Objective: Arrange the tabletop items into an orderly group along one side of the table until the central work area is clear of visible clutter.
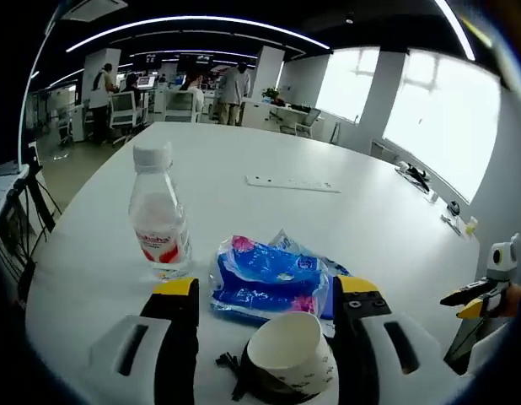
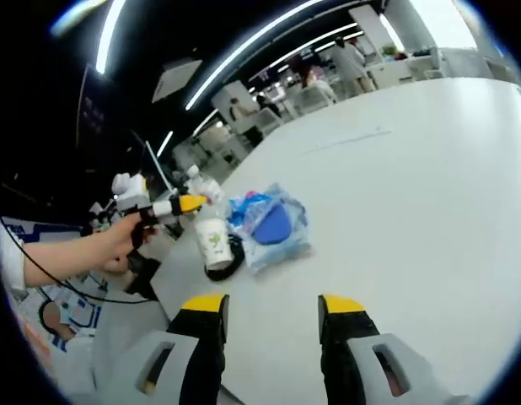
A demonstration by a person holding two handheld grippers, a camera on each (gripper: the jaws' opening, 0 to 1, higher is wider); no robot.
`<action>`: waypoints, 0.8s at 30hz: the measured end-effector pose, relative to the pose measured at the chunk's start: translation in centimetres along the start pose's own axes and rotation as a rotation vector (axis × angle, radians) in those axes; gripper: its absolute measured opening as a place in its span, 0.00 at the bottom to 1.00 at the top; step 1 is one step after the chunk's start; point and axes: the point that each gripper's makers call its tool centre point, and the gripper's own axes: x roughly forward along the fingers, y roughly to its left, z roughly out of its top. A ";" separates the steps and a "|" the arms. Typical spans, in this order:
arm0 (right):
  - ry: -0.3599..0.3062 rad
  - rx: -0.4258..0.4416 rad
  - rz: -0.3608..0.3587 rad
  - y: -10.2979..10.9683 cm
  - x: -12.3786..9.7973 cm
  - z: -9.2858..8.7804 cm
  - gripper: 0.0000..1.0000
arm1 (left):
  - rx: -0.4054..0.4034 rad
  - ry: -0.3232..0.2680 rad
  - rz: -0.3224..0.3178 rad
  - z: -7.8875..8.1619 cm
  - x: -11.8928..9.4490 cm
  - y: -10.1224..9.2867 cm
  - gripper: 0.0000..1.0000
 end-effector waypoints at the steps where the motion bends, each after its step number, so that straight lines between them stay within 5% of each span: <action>1: 0.004 0.000 0.004 0.1 0.4 0.2 0.41 | -0.001 0.008 0.002 -0.1 0.3 0.3 0.63; 7: -0.007 0.017 0.032 1.5 4.2 3.3 0.40 | 0.023 0.107 0.027 -2.0 1.9 1.8 0.48; 11: 0.025 -0.034 0.046 2.6 7.8 4.8 0.41 | 0.128 0.138 0.090 -2.8 2.7 3.2 0.34; 24: 0.152 -0.080 0.053 3.7 17.3 4.7 0.41 | 0.050 0.142 0.037 -3.6 5.3 3.6 0.24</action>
